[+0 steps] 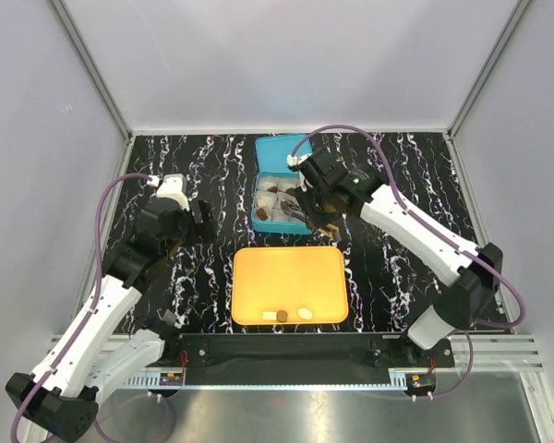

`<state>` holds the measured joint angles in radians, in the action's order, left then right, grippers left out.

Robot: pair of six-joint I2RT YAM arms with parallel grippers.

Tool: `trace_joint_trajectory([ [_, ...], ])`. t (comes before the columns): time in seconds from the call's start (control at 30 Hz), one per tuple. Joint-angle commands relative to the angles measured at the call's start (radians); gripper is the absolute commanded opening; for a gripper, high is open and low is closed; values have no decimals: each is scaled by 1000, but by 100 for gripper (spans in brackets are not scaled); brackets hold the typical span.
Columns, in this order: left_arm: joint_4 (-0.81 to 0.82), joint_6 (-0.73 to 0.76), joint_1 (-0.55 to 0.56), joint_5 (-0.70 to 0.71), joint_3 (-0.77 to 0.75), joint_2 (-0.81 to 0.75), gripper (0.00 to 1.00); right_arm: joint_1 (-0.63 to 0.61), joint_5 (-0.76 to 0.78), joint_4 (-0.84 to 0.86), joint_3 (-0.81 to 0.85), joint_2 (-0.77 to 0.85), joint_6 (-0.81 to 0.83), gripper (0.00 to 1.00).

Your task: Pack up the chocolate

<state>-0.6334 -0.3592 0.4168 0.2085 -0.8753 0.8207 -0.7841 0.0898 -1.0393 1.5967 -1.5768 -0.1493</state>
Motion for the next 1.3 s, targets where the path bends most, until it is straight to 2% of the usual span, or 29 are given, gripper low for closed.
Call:
trace_joint_trajectory([
  [0.0, 52, 2, -6, 0, -31, -5, 99, 51, -47, 39, 77, -44, 56, 32],
  [0.4, 55, 2, -6, -11, -33, -8, 99, 63, -55, 77, 97, -149, 71, 33],
  [1.27, 57, 2, -6, -9, -34, -6, 99, 65, -65, 61, 43, -169, 59, 40],
])
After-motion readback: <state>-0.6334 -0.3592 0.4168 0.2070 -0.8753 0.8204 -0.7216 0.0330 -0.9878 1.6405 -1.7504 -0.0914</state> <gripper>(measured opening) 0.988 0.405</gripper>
